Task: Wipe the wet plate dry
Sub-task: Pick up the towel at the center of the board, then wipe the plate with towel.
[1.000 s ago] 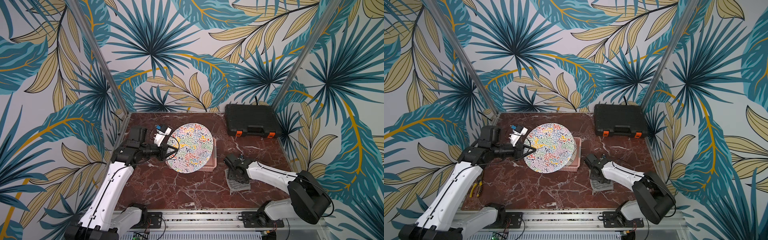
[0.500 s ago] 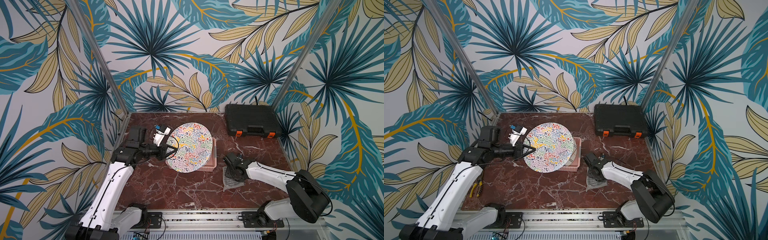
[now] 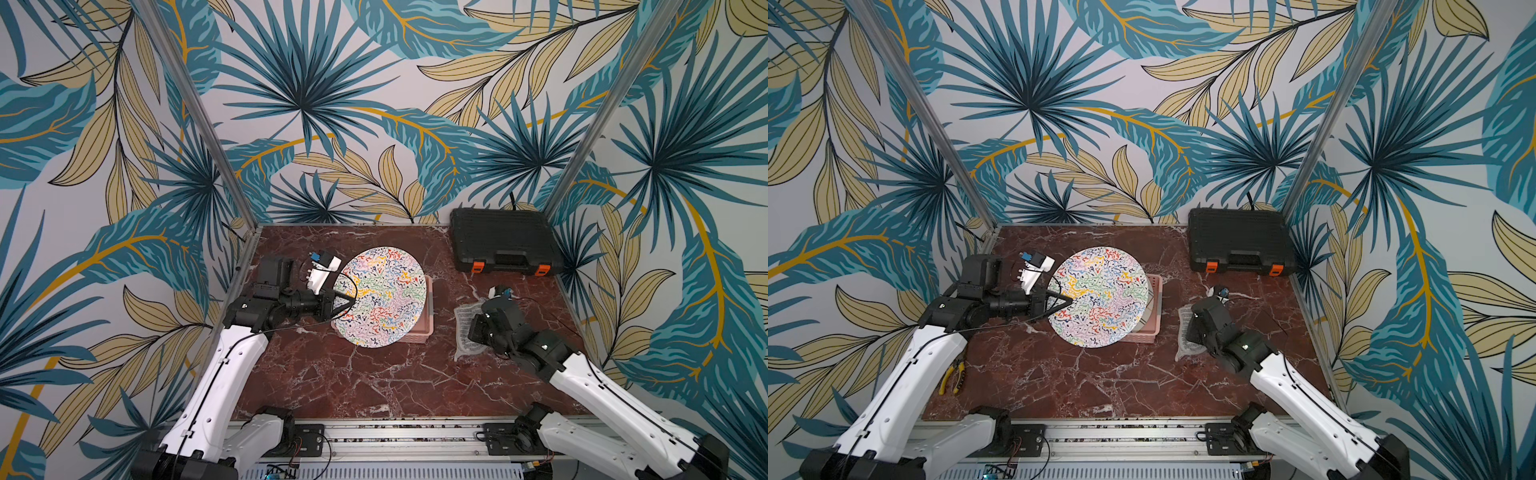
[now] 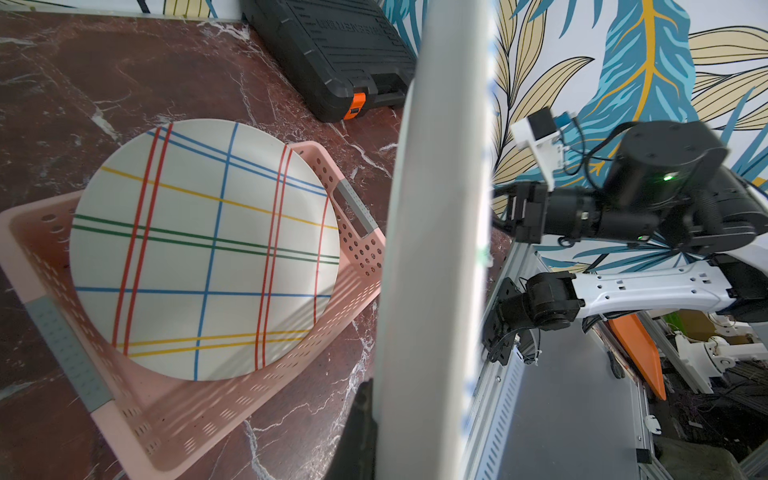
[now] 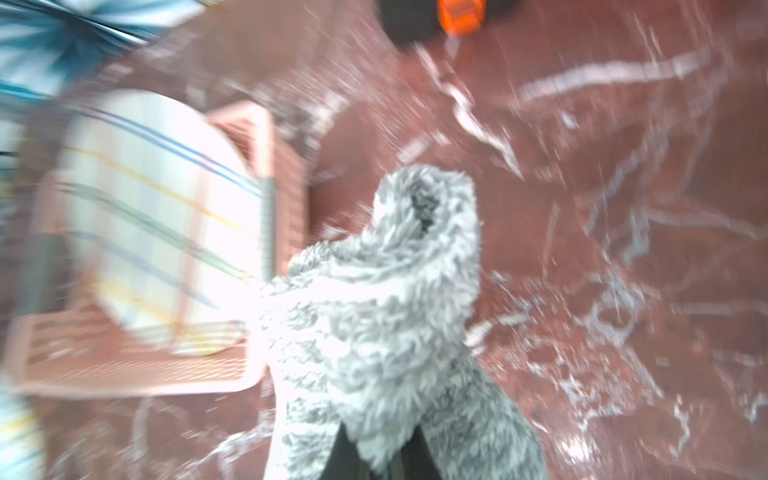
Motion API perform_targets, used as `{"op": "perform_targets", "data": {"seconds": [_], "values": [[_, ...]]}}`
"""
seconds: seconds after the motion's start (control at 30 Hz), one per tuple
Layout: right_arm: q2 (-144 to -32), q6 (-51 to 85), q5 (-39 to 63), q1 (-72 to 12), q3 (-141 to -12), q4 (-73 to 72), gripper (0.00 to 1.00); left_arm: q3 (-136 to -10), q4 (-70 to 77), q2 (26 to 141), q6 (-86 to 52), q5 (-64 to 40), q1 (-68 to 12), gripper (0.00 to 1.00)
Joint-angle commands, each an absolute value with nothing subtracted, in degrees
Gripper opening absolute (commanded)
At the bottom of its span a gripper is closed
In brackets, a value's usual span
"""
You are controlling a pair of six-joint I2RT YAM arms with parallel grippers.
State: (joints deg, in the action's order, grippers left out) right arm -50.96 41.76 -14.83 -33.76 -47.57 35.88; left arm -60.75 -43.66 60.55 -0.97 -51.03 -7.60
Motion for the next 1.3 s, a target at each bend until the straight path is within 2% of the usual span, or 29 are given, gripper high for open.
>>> {"op": "perform_targets", "data": {"seconds": [0.0, 0.1, 0.23, 0.57, 0.73, 0.97, 1.13, 1.27], "values": [[-52.4, 33.1, -7.0, -34.7, -54.2, 35.0, 0.0, -61.5, -41.0, 60.7, -0.5, -54.7, -7.1, 0.03], [-58.1, 30.9, -3.5, -39.2, -62.8, 32.2, 0.0, -61.4, -41.4, 61.5, 0.1, -55.2, -7.1, 0.03], [-69.0, 26.9, -8.3, -47.5, -76.3, 31.8, 0.0, -61.8, -42.2, 62.2, 0.7, -55.3, -7.1, 0.03], [-93.0, 27.3, -11.8, -52.0, -99.6, 29.1, 0.0, -63.1, -43.5, 64.1, 0.8, -58.5, -7.1, 0.02], [-95.5, 28.7, -19.8, -52.0, -97.3, 28.3, 0.0, -63.2, -43.5, 63.8, 0.7, -58.8, -7.1, 0.0], [-86.9, 30.0, -28.4, -49.9, -81.6, 24.0, 0.0, -63.4, -43.1, 63.8, 0.2, -58.9, -7.1, 0.0], [-83.1, 29.3, -28.7, -48.1, -76.4, 24.3, 0.0, -63.5, -43.0, 63.8, 0.0, -59.5, -7.0, 0.0], [-85.5, 28.2, -21.2, -48.7, -79.1, 23.9, 0.0, -63.5, -42.9, 63.8, -0.1, -59.7, -7.0, 0.0]]}}
